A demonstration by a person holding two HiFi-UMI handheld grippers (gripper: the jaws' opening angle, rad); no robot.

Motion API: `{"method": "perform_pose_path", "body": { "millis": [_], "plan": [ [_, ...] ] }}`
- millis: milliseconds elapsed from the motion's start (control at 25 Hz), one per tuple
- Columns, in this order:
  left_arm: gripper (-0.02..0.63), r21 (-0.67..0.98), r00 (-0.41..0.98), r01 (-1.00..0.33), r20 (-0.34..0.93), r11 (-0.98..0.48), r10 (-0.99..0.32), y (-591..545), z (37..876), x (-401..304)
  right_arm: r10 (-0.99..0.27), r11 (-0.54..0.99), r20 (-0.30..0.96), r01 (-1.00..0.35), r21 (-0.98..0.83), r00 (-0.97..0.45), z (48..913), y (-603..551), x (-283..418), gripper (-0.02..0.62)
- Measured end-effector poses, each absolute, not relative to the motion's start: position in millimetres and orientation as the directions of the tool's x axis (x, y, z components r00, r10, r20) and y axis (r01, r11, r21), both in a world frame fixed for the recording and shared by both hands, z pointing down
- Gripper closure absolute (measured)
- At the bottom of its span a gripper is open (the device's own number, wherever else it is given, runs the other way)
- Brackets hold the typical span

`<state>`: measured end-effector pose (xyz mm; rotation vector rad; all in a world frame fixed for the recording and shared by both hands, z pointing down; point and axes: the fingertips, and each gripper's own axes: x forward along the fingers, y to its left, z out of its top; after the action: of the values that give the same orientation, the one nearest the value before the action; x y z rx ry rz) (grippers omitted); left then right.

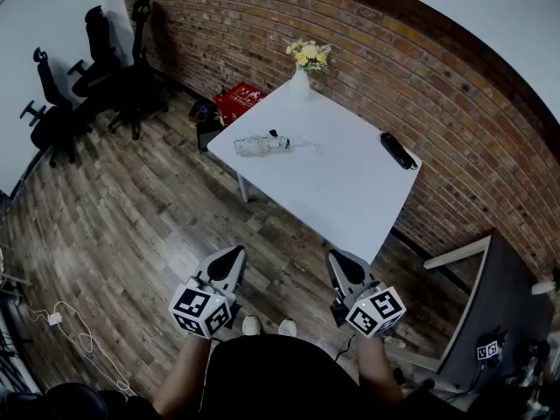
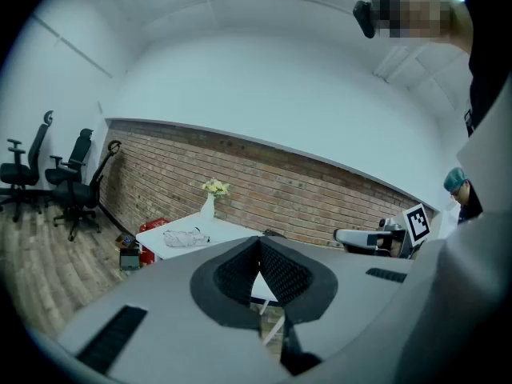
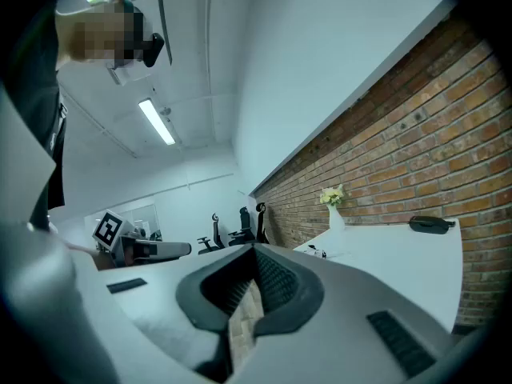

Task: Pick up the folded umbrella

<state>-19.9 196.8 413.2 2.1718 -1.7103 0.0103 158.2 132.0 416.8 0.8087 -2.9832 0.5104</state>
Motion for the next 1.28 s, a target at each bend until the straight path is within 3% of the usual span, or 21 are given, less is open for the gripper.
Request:
{"method": "perform_pose_path", "body": {
  "millis": [1280],
  "plan": [
    [0.592,0.305,0.318,-0.918,0.178,-0.255,-0.931,241,411,-86,-0.526,0.805,0.094,-0.531,-0.265,-0.845,401,191,103,0.572]
  ]
}}
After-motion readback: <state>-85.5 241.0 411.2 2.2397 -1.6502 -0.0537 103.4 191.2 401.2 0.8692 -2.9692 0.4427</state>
